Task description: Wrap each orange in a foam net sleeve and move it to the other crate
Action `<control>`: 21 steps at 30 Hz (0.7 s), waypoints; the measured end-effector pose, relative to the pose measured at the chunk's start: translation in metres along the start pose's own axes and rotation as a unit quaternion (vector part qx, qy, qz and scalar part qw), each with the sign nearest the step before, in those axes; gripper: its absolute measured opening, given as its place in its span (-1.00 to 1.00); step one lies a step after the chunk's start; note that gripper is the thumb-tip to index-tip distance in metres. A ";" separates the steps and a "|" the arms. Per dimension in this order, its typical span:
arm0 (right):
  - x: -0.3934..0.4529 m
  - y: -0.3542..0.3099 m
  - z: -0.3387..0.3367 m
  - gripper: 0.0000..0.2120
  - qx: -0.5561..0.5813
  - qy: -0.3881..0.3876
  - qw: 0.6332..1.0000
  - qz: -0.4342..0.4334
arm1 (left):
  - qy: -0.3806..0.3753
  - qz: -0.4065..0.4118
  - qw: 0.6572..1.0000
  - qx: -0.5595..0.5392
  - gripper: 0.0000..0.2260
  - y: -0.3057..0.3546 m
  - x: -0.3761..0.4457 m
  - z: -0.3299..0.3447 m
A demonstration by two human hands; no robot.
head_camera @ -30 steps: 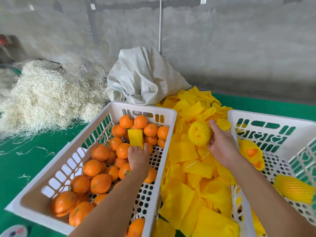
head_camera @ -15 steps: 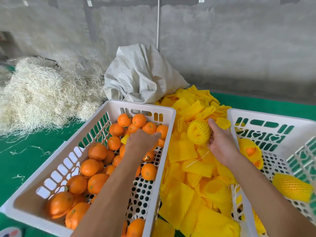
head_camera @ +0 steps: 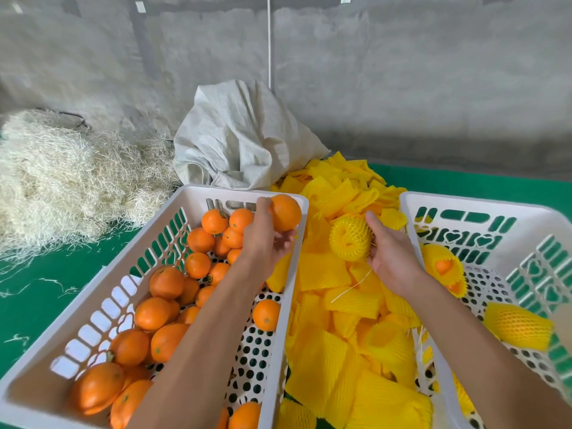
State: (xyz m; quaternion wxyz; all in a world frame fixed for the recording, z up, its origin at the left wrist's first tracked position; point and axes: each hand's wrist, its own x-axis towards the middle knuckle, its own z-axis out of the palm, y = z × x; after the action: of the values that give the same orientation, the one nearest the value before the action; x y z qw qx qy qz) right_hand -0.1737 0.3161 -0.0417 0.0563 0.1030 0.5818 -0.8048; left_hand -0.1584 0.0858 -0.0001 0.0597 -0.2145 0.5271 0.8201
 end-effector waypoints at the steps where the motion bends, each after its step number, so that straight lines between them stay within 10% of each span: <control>1: 0.000 0.000 0.000 -0.68 -0.001 -0.001 1.000 0.000 | -0.026 -0.030 0.998 -0.053 -0.50 0.002 -0.002 0.000; 7: -0.002 -0.001 0.003 -0.64 -0.005 0.013 1.000 -0.009 | -0.127 -0.062 0.973 -0.181 -0.44 0.005 -0.007 0.001; 21: -0.019 -0.013 0.005 -0.39 0.036 0.006 0.998 -0.044 | -0.237 0.110 0.955 0.139 -0.55 -0.038 -0.028 0.043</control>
State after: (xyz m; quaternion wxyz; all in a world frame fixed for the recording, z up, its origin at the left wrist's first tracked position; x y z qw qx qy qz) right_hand -0.1586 0.3144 -0.0242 0.0134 0.0836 0.5566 -0.8265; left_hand -0.1330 0.1440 -0.0047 0.1214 0.0560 0.6269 0.7675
